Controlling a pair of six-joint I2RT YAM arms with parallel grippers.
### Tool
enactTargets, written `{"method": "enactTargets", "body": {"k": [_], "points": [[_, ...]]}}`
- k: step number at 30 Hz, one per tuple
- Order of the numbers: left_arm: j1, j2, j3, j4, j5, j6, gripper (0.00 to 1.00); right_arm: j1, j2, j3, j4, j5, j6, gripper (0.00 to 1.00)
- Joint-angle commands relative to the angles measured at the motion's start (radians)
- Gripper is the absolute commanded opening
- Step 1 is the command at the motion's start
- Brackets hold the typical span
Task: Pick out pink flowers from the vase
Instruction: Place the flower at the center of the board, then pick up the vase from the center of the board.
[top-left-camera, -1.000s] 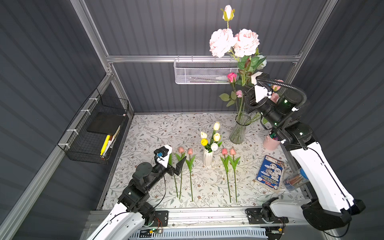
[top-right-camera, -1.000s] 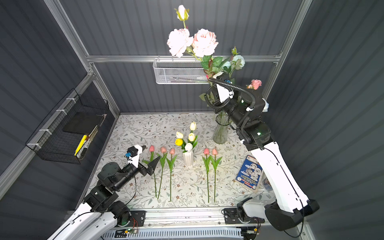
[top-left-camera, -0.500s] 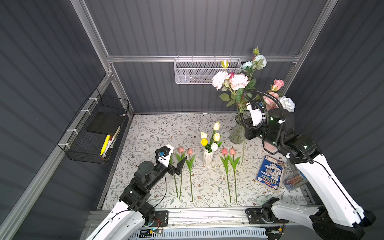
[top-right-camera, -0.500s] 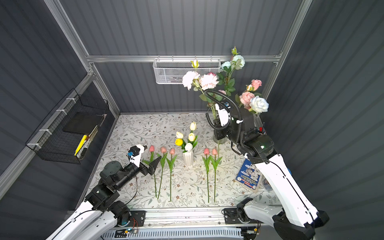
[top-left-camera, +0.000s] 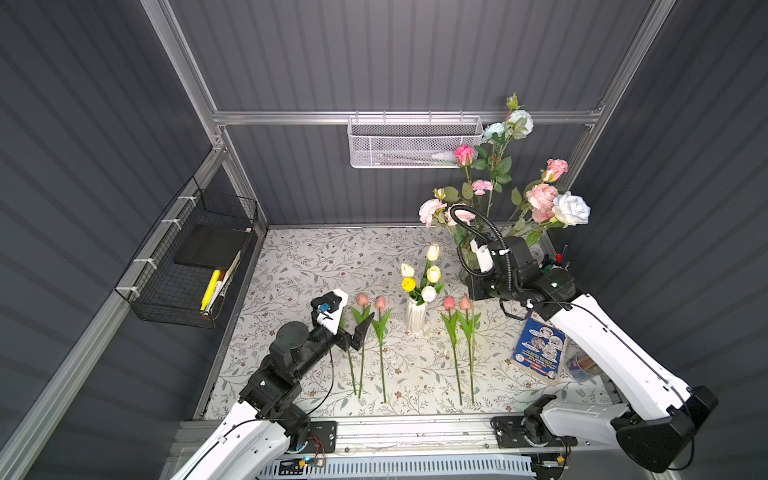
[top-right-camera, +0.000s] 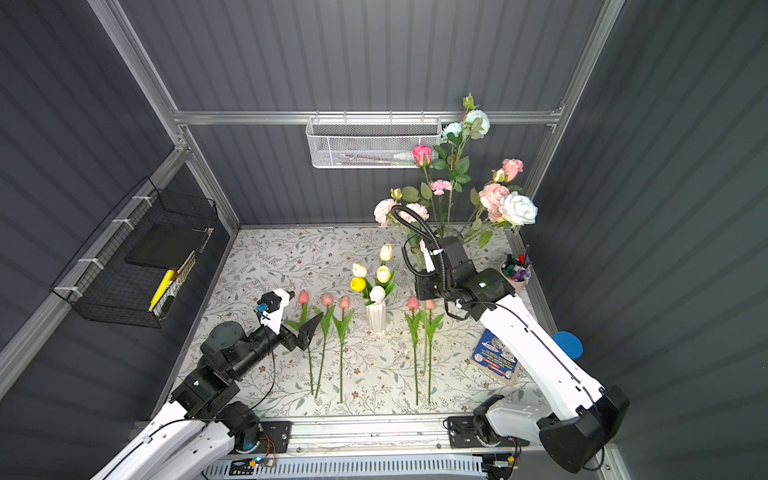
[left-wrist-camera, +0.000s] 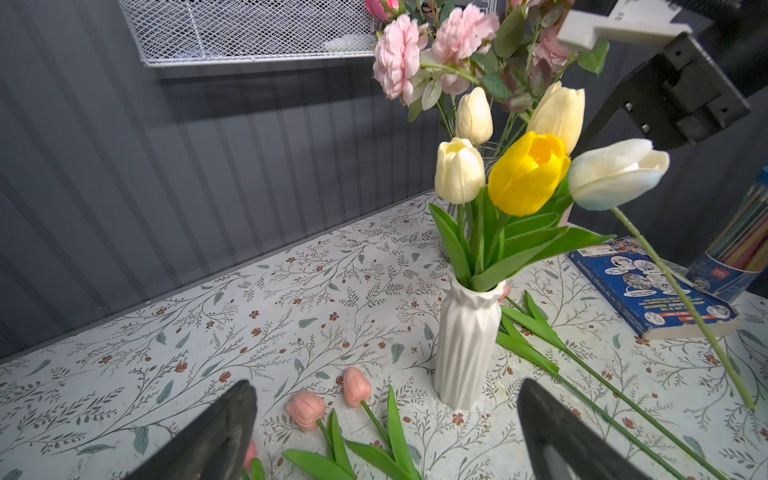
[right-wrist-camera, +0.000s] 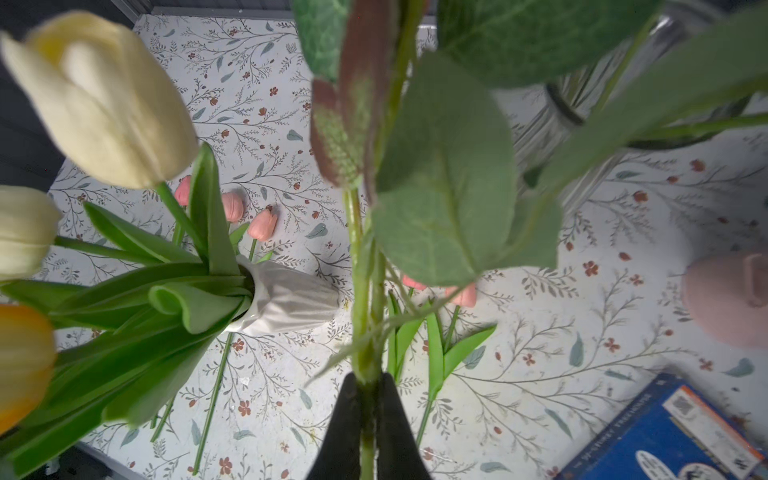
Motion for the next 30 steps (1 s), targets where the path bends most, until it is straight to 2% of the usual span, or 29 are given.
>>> {"method": "enactTargets", "body": {"k": [1, 4, 5, 8, 13, 19, 22, 30], "points": [[-0.005, 0.001, -0.006, 0.001, 0.007, 0.018, 0.99, 0.003, 0.031, -0.051, 0.07, -0.063, 0.136, 0.0], [-0.005, 0.03, -0.032, 0.013, 0.036, 0.033, 1.0, 0.003, 0.047, -0.096, 0.117, -0.075, 0.179, 0.0], [-0.005, 0.045, -0.054, 0.025, 0.07, 0.1, 1.0, 0.002, 0.049, -0.107, 0.13, -0.072, 0.185, 0.0], [-0.005, 0.096, -0.135, 0.164, 0.163, 0.152, 0.99, -0.003, 0.057, -0.126, 0.149, -0.076, 0.193, 0.0], [-0.005, 0.253, -0.184, 0.449, 0.184, 0.09, 1.0, -0.018, 0.061, -0.142, 0.171, -0.081, 0.196, 0.0], [-0.009, 0.587, -0.205, 0.838, 0.256, -0.023, 1.0, -0.059, 0.062, -0.168, 0.209, -0.117, 0.205, 0.0], [-0.022, 0.729, -0.186, 0.921, 0.319, -0.032, 0.99, -0.074, 0.062, -0.175, 0.222, -0.128, 0.198, 0.0], [-0.081, 0.918, -0.131, 1.051, 0.305, 0.005, 0.99, -0.095, 0.073, -0.181, 0.231, -0.141, 0.181, 0.0]]}}
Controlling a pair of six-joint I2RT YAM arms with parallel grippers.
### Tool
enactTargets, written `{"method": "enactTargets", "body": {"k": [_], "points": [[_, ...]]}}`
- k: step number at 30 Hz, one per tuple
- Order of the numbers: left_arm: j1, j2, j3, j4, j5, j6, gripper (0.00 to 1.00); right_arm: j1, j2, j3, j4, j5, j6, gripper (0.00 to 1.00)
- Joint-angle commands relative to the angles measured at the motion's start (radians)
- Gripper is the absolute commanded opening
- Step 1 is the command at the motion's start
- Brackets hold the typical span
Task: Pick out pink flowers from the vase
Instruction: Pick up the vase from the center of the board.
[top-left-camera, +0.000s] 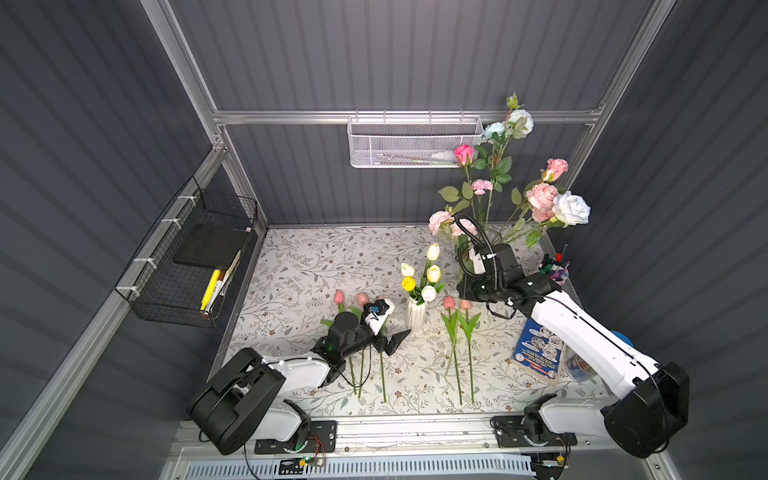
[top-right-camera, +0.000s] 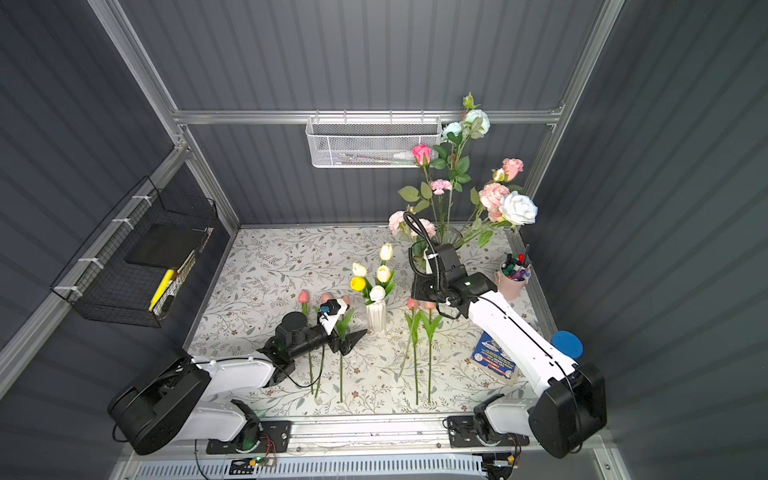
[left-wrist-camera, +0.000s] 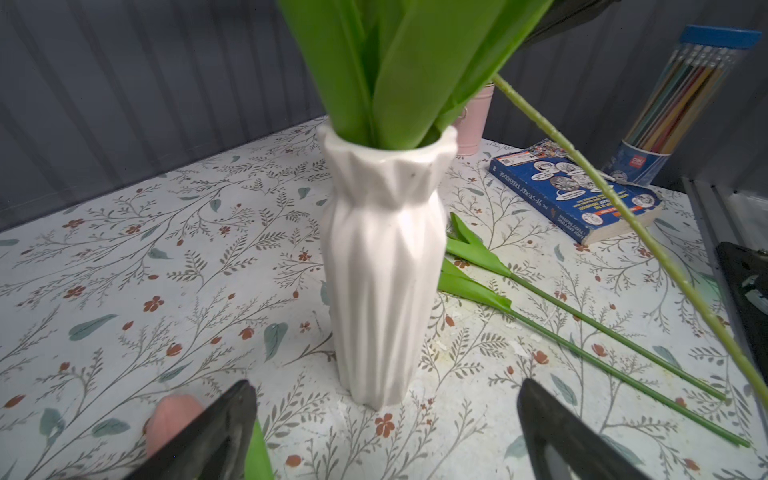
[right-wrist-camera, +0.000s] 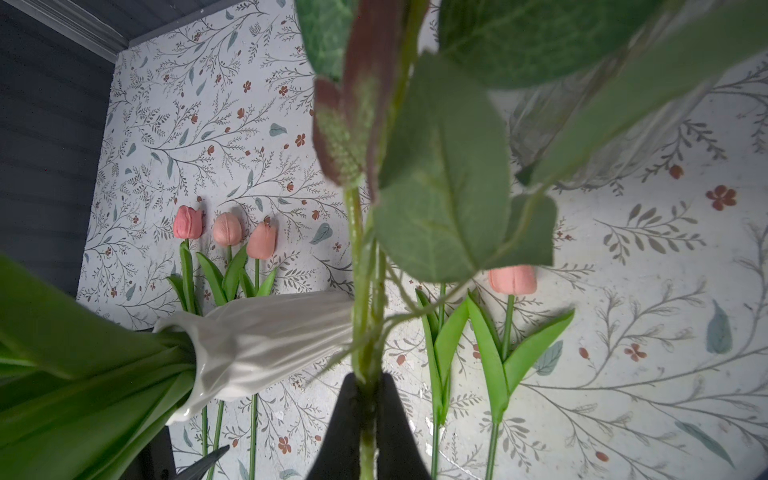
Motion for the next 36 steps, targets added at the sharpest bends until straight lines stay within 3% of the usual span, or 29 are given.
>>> {"method": "enactTargets", "body": {"k": [1, 12, 20, 31, 36], "points": [[-0.02, 0.067, 0.042, 0.141, 0.009, 0.009, 0.99, -0.007, 0.012, -0.011, 0.031, -0.019, 0.001, 0.0], [-0.035, 0.307, 0.148, 0.315, -0.087, -0.073, 0.99, -0.014, 0.032, 0.007, 0.017, -0.021, 0.011, 0.0], [-0.038, 0.415, 0.199, 0.394, -0.019, -0.094, 0.98, -0.026, 0.037, 0.01, -0.006, -0.026, 0.018, 0.0], [-0.04, 0.473, 0.224, 0.441, 0.04, -0.092, 0.71, -0.041, 0.035, 0.004, -0.016, -0.039, 0.015, 0.0], [-0.04, 0.475, 0.218, 0.456, 0.033, -0.091, 0.67, -0.045, 0.035, 0.005, -0.023, -0.042, 0.015, 0.0]]}}
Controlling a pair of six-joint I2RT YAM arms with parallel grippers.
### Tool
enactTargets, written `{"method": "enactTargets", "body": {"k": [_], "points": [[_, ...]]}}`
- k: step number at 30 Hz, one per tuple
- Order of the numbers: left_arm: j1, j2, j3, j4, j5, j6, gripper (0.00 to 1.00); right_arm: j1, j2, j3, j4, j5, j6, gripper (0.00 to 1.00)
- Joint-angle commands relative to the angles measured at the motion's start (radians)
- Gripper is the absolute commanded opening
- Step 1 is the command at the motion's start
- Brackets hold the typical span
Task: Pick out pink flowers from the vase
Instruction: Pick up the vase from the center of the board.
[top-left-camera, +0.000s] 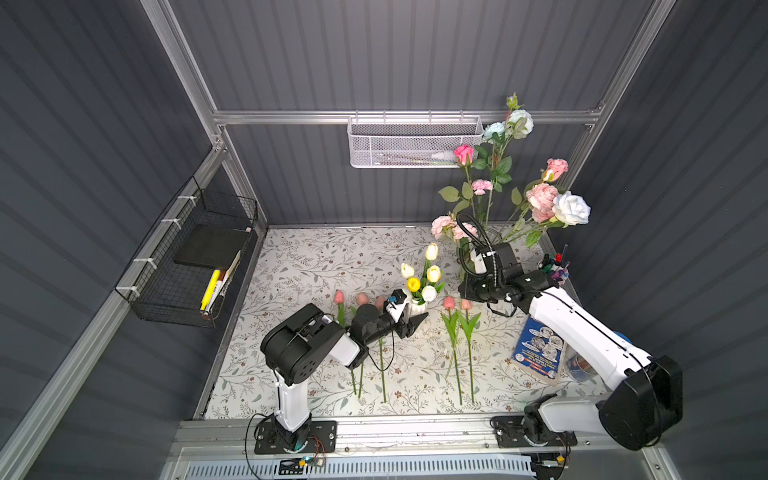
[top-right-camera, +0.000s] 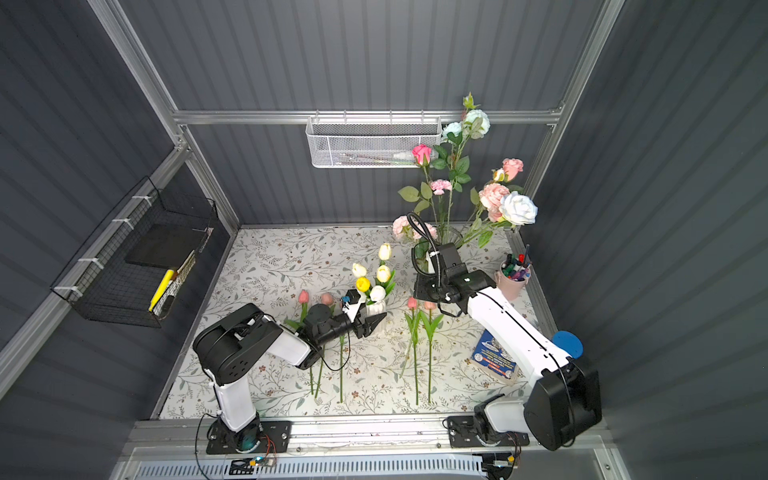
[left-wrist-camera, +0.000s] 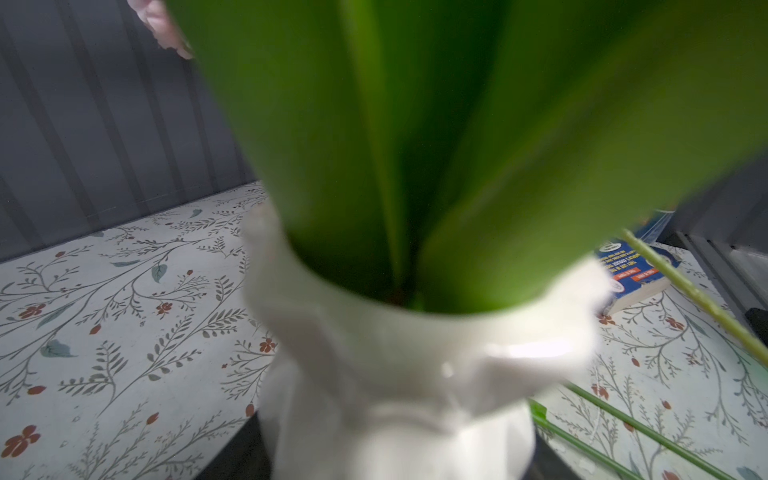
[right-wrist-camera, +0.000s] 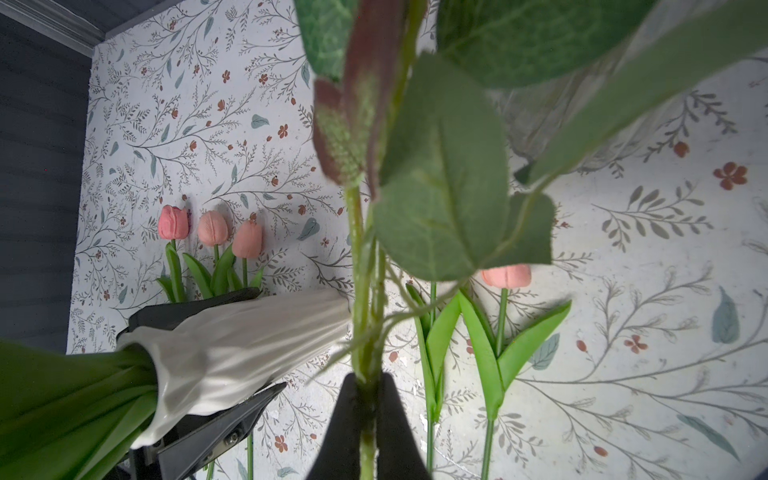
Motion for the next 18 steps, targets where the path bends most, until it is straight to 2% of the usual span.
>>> {"method": "enactTargets", "body": {"k": [1, 8, 13, 18], "points": [[-0.006, 0.006, 0.008, 0.04, 0.012, -0.004, 0.66, -0.005, -0.003, 0.007, -0.016, -0.007, 0.013, 0.0], [-0.007, -0.017, 0.014, 0.039, 0.024, -0.006, 0.5, -0.007, -0.005, 0.028, -0.045, -0.01, 0.003, 0.0], [-0.002, -0.055, 0.016, 0.034, 0.016, 0.003, 0.45, -0.008, -0.013, 0.029, -0.055, -0.005, -0.005, 0.0], [0.135, -0.172, 0.06, -0.057, 0.018, -0.005, 0.42, -0.008, -0.007, 0.028, -0.053, -0.026, -0.008, 0.0]]}}
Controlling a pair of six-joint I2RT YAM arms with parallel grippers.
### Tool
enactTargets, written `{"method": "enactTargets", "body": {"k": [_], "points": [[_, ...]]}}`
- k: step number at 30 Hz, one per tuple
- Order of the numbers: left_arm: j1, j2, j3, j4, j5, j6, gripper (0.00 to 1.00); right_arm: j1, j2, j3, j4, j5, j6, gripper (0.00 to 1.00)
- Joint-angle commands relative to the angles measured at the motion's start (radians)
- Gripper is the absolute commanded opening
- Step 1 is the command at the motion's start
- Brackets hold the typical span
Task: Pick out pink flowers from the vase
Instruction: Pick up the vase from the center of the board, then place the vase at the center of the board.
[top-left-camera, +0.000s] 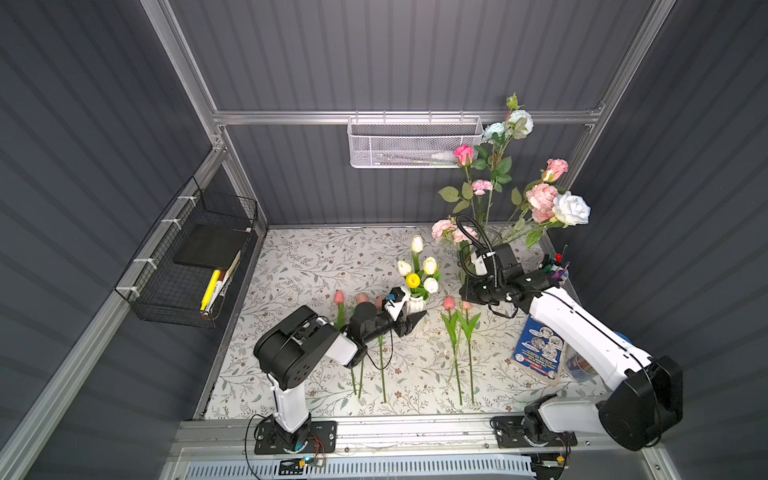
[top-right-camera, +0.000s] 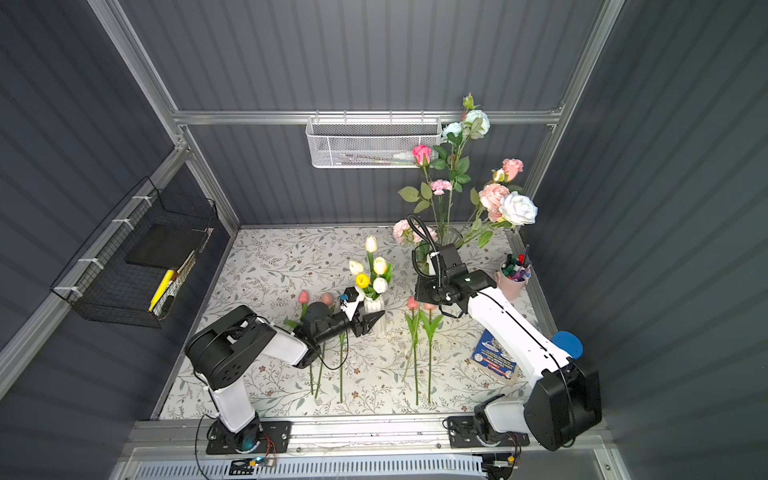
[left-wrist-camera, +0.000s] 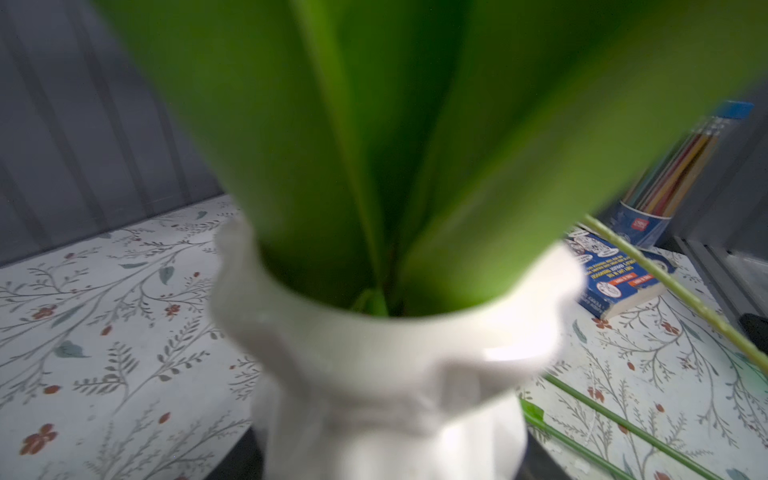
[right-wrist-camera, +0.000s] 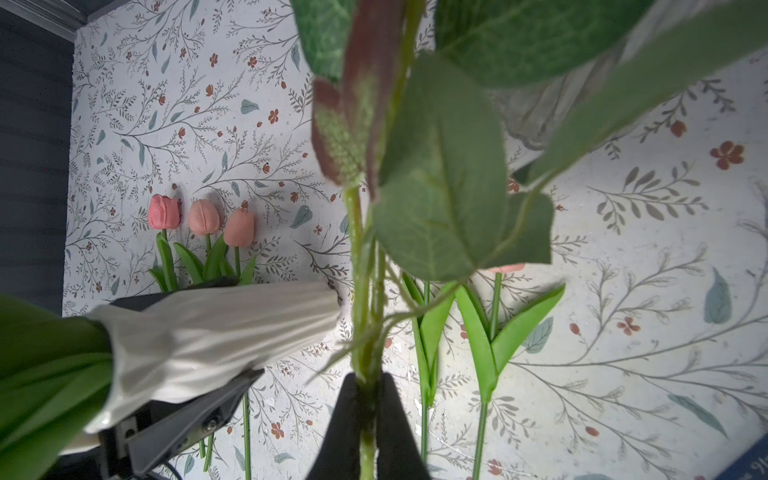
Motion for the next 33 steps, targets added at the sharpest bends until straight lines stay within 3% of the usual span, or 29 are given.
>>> {"method": "enactTargets", "body": {"k": [1, 5, 11, 18, 25, 29, 33], "points": [[0.115, -0.104, 0.074, -0.006, 0.014, 0.004, 0.41, -0.006, -0.002, 0.025, -0.009, -0.039, -0.006, 0.0], [0.271, -0.131, 0.132, -0.076, 0.017, 0.022, 0.38, 0.0, 0.03, 0.034, -0.001, -0.085, 0.015, 0.0], [0.414, -0.087, 0.193, -0.07, -0.088, 0.081, 0.37, 0.04, 0.109, 0.054, 0.042, -0.105, 0.056, 0.0], [0.519, -0.004, 0.274, -0.06, -0.19, 0.157, 0.37, 0.088, 0.239, 0.101, 0.078, -0.107, 0.074, 0.0], [0.59, 0.175, 0.407, -0.007, -0.23, 0.139, 0.37, 0.094, 0.308, 0.131, 0.083, -0.098, 0.055, 0.0], [0.651, 0.25, 0.469, 0.014, -0.25, 0.069, 0.38, 0.094, 0.328, 0.13, 0.074, -0.088, 0.032, 0.0], [0.677, 0.294, 0.51, 0.006, -0.209, 0.103, 0.38, 0.098, 0.365, 0.122, 0.085, -0.108, 0.031, 0.0]]}}
